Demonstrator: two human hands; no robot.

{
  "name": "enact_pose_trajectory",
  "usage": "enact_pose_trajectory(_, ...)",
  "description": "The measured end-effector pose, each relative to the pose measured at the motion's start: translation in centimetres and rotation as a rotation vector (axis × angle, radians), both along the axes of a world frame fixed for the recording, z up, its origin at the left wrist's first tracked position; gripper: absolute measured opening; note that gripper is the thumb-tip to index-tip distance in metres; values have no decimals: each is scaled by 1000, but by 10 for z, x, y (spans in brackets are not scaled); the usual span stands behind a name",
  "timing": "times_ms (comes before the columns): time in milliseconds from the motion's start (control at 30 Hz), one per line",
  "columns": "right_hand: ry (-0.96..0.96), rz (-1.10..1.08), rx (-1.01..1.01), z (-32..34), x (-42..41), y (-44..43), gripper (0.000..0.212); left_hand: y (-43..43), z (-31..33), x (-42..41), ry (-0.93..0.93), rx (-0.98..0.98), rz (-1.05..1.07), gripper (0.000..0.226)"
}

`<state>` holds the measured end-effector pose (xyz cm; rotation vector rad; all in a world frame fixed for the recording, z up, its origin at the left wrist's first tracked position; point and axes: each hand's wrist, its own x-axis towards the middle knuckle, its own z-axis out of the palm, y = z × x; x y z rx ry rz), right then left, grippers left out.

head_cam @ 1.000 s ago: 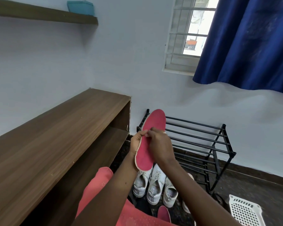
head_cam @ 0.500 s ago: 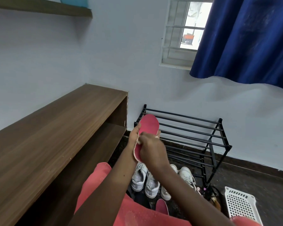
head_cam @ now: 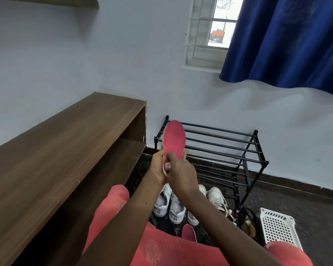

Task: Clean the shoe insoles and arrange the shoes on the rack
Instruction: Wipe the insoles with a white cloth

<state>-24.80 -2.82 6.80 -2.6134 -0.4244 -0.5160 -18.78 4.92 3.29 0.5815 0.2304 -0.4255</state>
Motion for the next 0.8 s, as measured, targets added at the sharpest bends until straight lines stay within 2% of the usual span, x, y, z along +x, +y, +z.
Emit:
enact_pose_trajectory(67, -18, 20, 38, -6, -11, -4, 30, 1, -4, 2, 47, -16, 9, 60)
enact_pose_trajectory(167, 132, 36, 132, -14, -12, -15, 42, -3, -15, 3, 71, 29, 7, 63)
enact_pose_trajectory(267, 167, -20, 182, -17, 0, -22, 37, -18, -26, -4, 98, 45, -56, 62)
enact_pose_trajectory(400, 134, -101, 179, -20, 36, -37, 25, -36, -32, -14, 90, 45, -117, 50)
enact_pose_trajectory(500, 172, -190, 208, -26, 54, -50, 18, -42, -44, -13, 105, 128, -124, 47)
enact_pose_trajectory(567, 194, -217, 214, -37, 51, -55, 19, -46, -53, -12, 131, 154, -142, 48)
enact_pose_trajectory(733, 310, -202, 52, -84, 10, -58, 23, -65, -86, -6, 224, 241, -109, 50)
enact_pose_trajectory(800, 413, -232, 109, -107, -3, -72, 22, -79, -117, -4, 290, 281, -107, 53)
